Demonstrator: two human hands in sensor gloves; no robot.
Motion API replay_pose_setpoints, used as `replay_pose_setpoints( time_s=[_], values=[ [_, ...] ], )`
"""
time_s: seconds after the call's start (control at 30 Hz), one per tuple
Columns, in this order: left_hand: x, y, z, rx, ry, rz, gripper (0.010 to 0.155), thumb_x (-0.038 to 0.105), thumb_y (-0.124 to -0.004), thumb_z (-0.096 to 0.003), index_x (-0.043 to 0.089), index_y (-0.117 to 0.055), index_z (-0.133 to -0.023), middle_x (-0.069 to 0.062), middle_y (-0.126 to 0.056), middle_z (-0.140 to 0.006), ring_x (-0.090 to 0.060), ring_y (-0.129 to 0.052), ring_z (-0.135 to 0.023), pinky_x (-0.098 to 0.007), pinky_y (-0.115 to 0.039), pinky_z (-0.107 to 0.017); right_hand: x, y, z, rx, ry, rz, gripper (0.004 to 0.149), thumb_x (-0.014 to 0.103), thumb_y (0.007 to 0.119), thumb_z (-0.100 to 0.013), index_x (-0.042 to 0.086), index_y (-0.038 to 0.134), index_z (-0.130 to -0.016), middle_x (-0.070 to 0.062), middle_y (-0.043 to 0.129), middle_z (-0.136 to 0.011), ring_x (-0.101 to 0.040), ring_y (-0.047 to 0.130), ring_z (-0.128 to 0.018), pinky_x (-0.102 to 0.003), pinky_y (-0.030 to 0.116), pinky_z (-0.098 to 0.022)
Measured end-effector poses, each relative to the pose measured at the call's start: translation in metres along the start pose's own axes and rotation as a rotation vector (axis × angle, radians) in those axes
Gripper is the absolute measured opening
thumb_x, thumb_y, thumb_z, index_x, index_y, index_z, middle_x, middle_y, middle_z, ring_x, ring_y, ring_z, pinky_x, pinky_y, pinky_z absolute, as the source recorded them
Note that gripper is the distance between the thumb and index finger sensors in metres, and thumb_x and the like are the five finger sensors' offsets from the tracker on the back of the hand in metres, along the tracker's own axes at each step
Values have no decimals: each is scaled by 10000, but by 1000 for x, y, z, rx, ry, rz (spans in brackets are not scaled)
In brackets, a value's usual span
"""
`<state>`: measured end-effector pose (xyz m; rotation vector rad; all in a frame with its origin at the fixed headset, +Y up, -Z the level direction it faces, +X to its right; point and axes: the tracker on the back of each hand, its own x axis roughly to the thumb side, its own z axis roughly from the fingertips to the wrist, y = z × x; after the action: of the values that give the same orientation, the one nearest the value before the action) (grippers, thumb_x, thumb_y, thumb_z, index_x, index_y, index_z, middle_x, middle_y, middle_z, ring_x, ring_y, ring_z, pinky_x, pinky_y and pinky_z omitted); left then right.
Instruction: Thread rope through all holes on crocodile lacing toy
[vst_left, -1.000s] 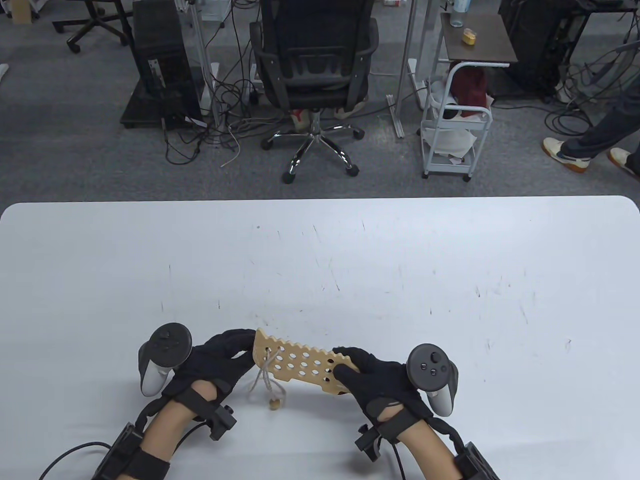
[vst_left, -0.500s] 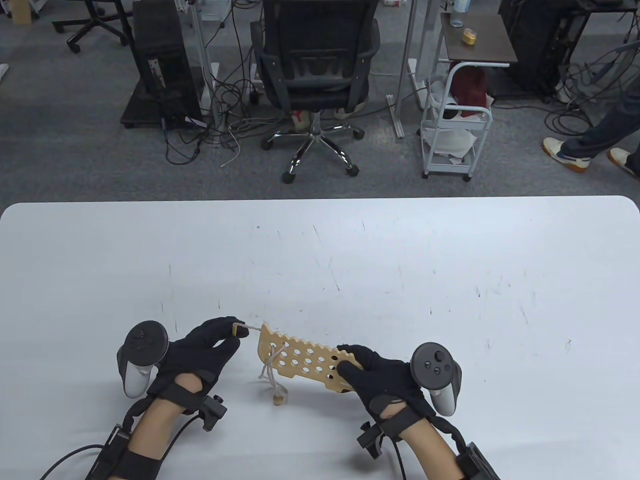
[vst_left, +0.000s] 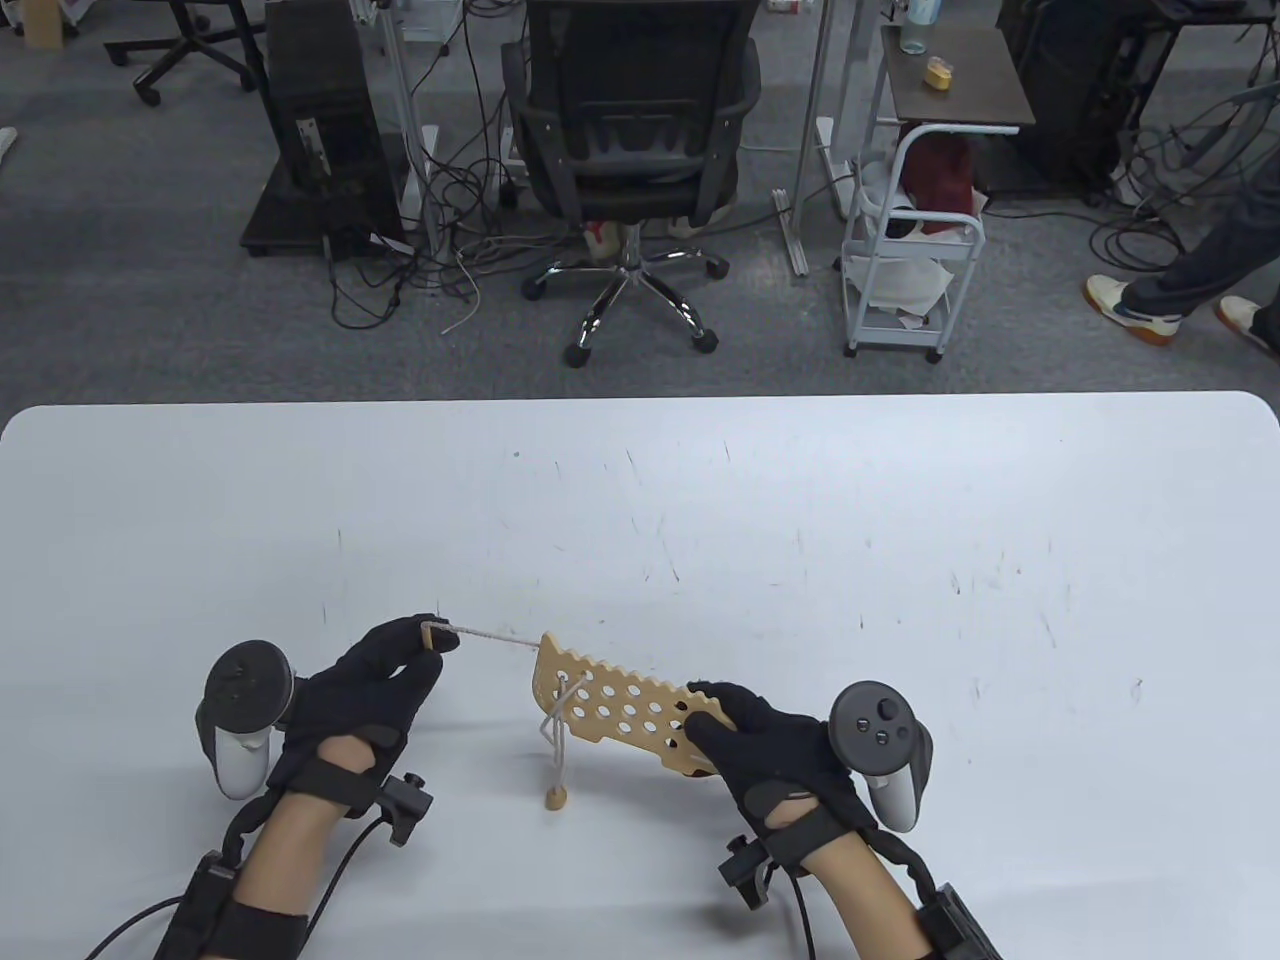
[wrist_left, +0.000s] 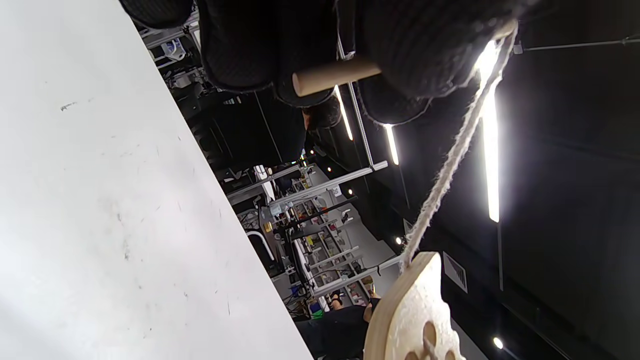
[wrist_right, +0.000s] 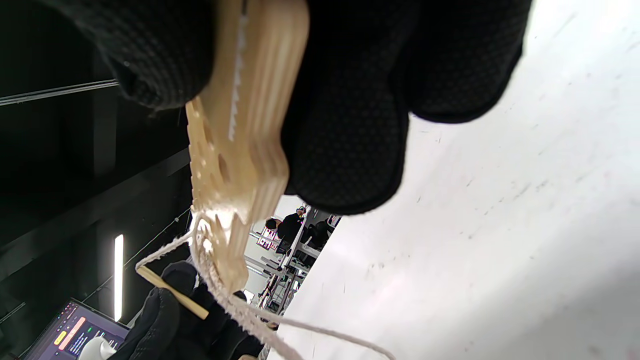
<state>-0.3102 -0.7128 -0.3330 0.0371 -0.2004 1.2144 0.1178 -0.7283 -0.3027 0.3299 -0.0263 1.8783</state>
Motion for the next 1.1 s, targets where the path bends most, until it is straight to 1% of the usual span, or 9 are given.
replay_pose_setpoints(
  time_s=[0.2, 0.63, 0.77, 1.1],
  values=[
    [0, 8, 1, 32, -2, 18, 464, 440, -824, -420, 407, -866, -881, 1, -788, -999, -300, -764, -943, -558, -553, -761, 0, -2, 0, -18, 15, 15, 472, 428, 818, -441, 178, 812, -841, -57, 1040, -612, -242, 1084, -448, -481, 827, -446],
    [4, 26, 5, 114, -19, 80, 461, 438, -819, -428, 406, -861, -886, 3, -796, -994, -298, -774, -937, -558, -558, -760, -8, -14, -2, -77, 67, 30, 471, 428, 817, -442, 181, 810, -844, -57, 1039, -615, -243, 1083, -453, -483, 824, -449],
    [4, 30, 6, 124, -20, 88, 461, 443, -815, -430, 409, -857, -888, 8, -794, -995, -295, -773, -939, -556, -559, -761, -10, -17, -2, -96, 82, 37, 470, 428, 817, -443, 183, 810, -844, -55, 1038, -620, -243, 1082, -456, -483, 824, -450],
    [5, 39, 9, 165, -27, 117, 462, 445, -812, -432, 411, -853, -891, 10, -799, -991, -289, -780, -935, -553, -563, -761, -17, -31, -2, -185, 150, 48, 471, 428, 819, -441, 186, 809, -845, -56, 1035, -627, -245, 1082, -464, -484, 823, -451]
  ],
)
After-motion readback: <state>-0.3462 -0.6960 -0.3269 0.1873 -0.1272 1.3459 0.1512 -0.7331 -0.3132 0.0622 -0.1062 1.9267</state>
